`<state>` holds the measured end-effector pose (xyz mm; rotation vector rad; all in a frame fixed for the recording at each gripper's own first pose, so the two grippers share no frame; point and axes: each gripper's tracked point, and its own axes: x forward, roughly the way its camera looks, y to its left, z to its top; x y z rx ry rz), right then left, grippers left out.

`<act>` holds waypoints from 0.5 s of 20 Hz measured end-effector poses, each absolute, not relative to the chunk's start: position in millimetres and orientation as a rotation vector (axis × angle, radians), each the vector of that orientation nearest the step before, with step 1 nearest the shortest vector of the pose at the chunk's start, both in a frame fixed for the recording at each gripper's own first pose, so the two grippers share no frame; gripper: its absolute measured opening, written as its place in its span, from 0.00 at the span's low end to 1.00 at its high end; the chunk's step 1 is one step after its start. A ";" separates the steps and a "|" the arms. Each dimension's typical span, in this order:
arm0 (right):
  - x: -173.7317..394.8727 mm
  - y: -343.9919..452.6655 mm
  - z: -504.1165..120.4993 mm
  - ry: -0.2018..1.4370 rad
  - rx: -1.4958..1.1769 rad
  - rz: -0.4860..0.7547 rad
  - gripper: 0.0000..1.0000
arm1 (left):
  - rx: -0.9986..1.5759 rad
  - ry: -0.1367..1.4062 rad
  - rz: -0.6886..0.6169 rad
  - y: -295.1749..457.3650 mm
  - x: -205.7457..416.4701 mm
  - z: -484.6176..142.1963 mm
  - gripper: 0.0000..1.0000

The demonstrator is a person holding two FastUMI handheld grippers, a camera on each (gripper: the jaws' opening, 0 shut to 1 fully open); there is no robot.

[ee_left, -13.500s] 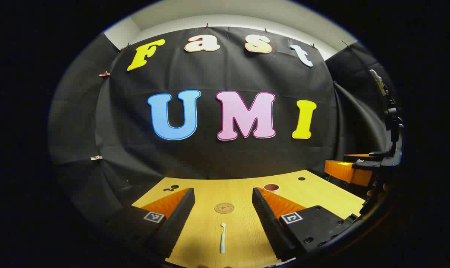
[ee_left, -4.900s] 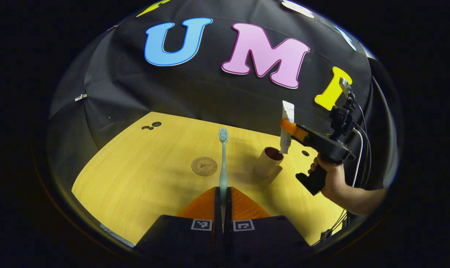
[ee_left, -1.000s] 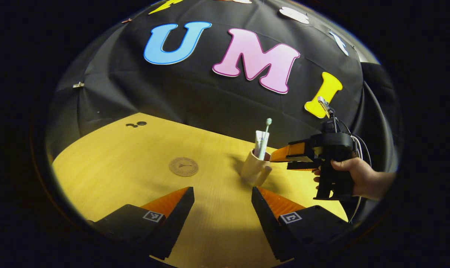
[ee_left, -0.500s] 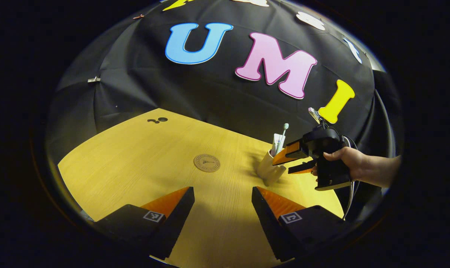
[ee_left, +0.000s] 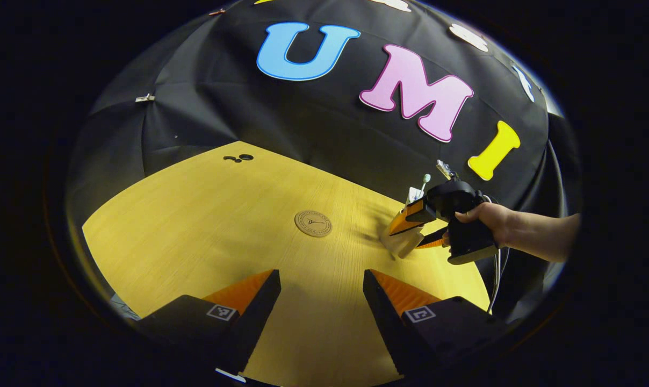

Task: Put the toothbrush and toothpaste on the desktop into the cup, then pick up the cup and place it on the coaster on the desktop.

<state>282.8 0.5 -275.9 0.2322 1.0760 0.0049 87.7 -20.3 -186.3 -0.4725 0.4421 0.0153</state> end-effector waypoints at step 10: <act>281.0 -5.6 -291.5 1.112 0.227 -0.028 0.80 | -0.530 0.484 -0.033 -22.9 79.7 -200.6 0.96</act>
